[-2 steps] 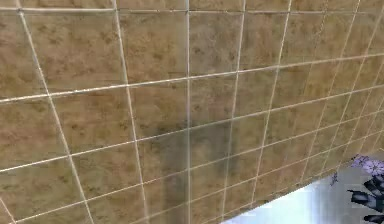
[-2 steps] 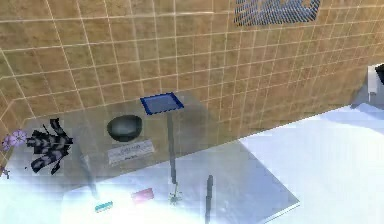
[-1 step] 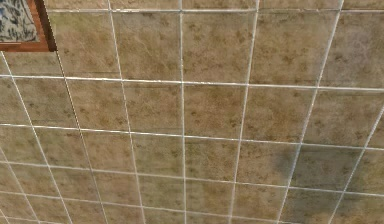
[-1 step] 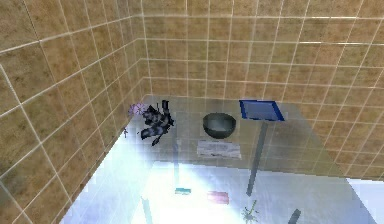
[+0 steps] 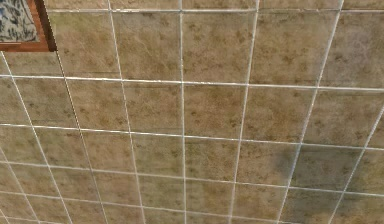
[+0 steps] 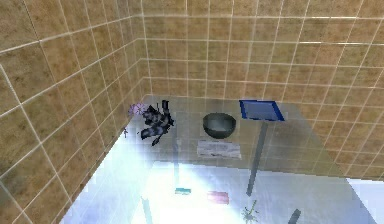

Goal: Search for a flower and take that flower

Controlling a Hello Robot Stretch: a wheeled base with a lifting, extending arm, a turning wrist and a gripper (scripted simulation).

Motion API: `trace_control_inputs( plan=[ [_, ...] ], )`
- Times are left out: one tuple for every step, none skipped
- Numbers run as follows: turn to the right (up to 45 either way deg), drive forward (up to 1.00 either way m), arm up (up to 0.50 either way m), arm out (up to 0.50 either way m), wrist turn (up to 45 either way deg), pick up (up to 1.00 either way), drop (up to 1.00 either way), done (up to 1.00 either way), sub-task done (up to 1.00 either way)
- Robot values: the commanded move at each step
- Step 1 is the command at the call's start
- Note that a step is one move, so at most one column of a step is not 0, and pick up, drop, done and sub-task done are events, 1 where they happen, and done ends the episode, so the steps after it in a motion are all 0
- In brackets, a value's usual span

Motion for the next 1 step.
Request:
trace_control_inputs(
  plan=[
    [0.0, 0.00, 0.38, 0.00, 0.0, 0.00, 0.00, 0.00, 0.00]
  ],
)
